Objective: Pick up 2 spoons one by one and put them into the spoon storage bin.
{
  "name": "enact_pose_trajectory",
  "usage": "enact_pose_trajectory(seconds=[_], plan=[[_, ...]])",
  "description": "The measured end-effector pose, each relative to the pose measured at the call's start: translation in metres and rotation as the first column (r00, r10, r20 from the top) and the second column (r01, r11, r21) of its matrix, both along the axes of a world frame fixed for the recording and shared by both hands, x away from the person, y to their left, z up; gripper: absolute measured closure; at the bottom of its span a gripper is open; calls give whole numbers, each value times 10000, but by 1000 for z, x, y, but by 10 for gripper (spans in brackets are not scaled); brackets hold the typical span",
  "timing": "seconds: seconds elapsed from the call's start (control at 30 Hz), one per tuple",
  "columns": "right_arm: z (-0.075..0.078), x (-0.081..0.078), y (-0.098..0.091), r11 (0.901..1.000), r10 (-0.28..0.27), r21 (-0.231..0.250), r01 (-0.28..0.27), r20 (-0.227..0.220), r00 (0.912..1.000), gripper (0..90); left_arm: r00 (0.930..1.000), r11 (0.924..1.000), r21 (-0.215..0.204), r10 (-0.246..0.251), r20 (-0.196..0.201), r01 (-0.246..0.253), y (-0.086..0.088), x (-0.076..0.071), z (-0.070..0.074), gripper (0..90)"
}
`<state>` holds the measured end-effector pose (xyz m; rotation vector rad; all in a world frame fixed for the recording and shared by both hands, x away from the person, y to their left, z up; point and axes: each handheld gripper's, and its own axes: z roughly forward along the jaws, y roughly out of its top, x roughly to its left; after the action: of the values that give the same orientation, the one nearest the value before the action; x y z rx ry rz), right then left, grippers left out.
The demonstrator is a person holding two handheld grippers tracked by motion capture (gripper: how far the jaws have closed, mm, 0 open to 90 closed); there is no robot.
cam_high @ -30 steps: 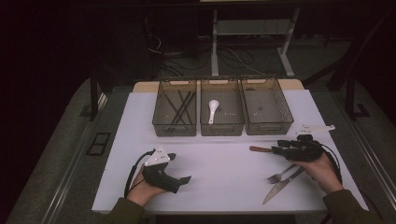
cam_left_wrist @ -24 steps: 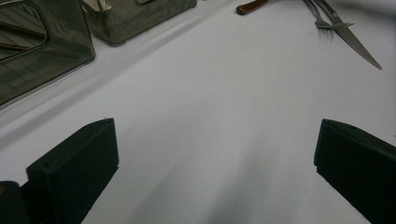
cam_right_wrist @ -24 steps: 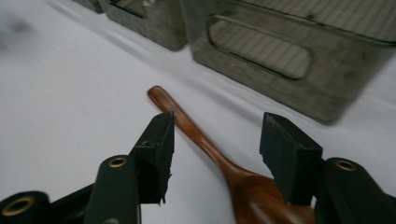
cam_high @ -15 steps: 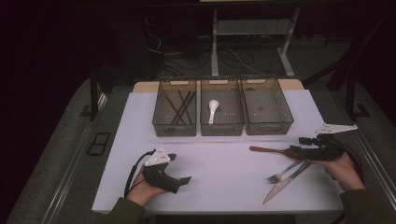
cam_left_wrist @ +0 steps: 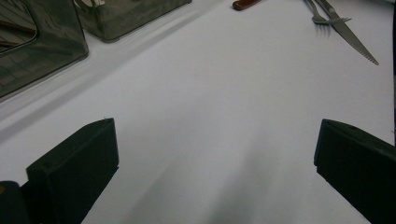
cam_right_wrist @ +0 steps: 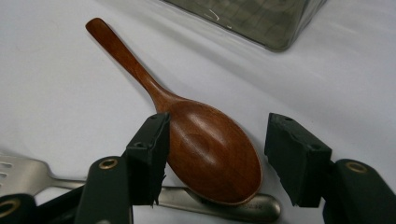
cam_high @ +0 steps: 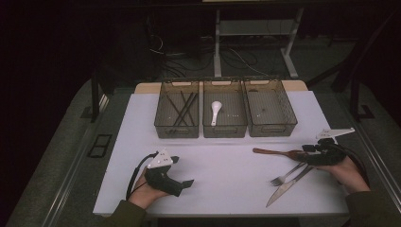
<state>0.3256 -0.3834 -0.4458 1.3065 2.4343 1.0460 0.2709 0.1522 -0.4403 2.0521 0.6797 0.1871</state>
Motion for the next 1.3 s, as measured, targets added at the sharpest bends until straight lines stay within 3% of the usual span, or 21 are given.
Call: enact_pose_trajectory(seconds=[0.43, 0.73, 1.3], plan=[[-3, 0, 2, 9989, 477, 35, -477, -139, 9988, 485, 10000, 10000, 53, -67, -61, 67, -2, 0, -1, 0], [-3, -2, 5, 9959, 862, -254, -863, -46, 9963, 528, 9999, 9999, 97, -101, -99, 102, -2, 0, -2, 0], [-2, -6, 7, 9884, 1383, -663, -1370, 151, 9903, 719, 9999, 9999, 112, -117, -114, 118, -2, 0, -2, 0]])
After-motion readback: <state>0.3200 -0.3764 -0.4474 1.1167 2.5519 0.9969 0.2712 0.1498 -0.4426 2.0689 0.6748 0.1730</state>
